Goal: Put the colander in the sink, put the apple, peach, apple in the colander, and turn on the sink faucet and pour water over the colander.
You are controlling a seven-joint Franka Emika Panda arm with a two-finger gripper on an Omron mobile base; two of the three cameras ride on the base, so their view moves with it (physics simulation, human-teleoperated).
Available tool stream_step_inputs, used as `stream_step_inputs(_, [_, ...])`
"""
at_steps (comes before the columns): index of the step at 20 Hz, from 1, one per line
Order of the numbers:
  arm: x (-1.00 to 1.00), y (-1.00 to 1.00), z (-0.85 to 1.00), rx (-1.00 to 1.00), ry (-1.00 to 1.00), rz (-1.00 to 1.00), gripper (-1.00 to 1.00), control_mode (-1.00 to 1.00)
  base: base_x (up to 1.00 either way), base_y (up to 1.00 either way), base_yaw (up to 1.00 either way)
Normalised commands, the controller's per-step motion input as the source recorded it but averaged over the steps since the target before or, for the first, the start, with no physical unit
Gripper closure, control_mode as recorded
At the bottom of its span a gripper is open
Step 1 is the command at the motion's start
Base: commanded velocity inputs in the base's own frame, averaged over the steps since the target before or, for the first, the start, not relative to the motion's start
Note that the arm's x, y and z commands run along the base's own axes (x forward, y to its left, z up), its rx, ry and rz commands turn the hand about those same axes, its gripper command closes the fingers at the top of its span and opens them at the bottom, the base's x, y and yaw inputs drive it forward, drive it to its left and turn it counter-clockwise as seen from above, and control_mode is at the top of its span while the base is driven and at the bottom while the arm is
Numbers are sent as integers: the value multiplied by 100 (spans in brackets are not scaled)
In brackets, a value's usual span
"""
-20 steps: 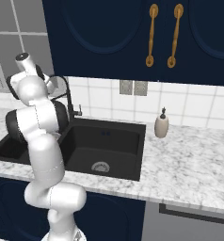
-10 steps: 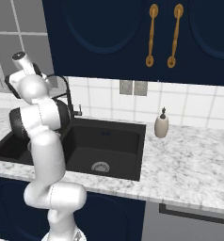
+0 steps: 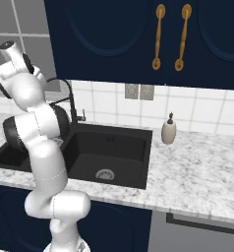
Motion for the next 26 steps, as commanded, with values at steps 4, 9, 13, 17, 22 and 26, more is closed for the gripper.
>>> stream_step_inputs(4, [-77,-38,33,0,0,0,-100,-100,0,0,0])
stream_step_inputs(9, [-89,-83,2,0,0,0,-100,-100,0,0,0])
stream_step_inputs(13, [-80,-98,-14,0,-1,0,-100,-100,0,0,0])
stream_step_inputs(17, [-70,-93,-30,-1,0,1,-100,-100,0,0,0])
stream_step_inputs(22, [-15,-79,-59,-1,-9,7,-100,-100,0,0,0])
stream_step_inputs(26, [24,-24,-58,-3,-22,21,-100,-100,0,0,0])
